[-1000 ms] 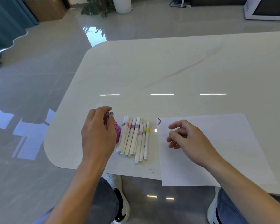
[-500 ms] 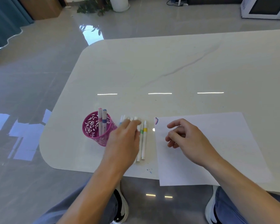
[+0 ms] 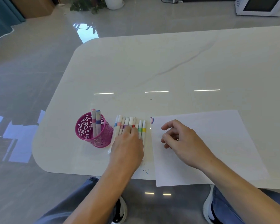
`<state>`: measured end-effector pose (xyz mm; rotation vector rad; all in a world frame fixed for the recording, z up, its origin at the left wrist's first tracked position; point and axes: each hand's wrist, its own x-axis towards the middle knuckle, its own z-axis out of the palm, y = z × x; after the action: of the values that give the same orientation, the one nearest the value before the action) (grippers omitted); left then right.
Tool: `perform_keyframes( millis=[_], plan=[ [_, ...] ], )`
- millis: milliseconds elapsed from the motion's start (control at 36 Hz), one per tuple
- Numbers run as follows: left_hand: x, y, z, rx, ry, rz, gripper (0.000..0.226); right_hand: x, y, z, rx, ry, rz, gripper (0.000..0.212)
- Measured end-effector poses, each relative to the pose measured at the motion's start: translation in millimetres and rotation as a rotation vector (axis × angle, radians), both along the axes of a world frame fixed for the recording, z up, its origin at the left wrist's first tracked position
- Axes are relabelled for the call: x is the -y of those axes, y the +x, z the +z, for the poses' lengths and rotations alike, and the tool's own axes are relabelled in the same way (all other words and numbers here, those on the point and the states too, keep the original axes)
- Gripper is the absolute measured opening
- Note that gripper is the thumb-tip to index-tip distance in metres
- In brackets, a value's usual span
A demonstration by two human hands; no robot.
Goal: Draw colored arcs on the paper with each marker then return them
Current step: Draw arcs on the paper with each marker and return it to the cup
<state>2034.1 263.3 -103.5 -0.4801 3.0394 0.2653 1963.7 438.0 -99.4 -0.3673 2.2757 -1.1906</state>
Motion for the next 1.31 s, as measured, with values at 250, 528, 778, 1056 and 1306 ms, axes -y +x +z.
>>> perform_keyframes(
  millis=[250, 528, 778, 1056, 1306],
  plan=[
    [-2.6, 0.4, -4.1, 0.005, 0.017, -0.003, 0.034, -0.8, -0.8, -1.8, -0.025, 0.071, 0.02, 0.013],
    [-8.4, 1.7, -10.1, 0.008, 0.039, -0.035, 0.048, 0.0, 0.5, 0.7, -0.058, 0.142, 0.072, 0.02],
    [-21.1, 3.2, -10.9, -0.099, 0.095, -0.058, 0.022, 0.5, -1.2, -0.3, -0.084, 0.15, 0.068, 0.018],
    [-20.8, -1.3, -12.9, 0.032, 0.044, 0.022, 0.022, -0.1, -1.6, -5.5, -0.112, 0.186, 0.101, 0.017],
    [-17.3, -1.1, -1.7, -0.087, 0.482, 0.145, 0.029, 1.3, -3.3, -5.4, -0.079, 0.048, 0.052, 0.015]
  ],
)
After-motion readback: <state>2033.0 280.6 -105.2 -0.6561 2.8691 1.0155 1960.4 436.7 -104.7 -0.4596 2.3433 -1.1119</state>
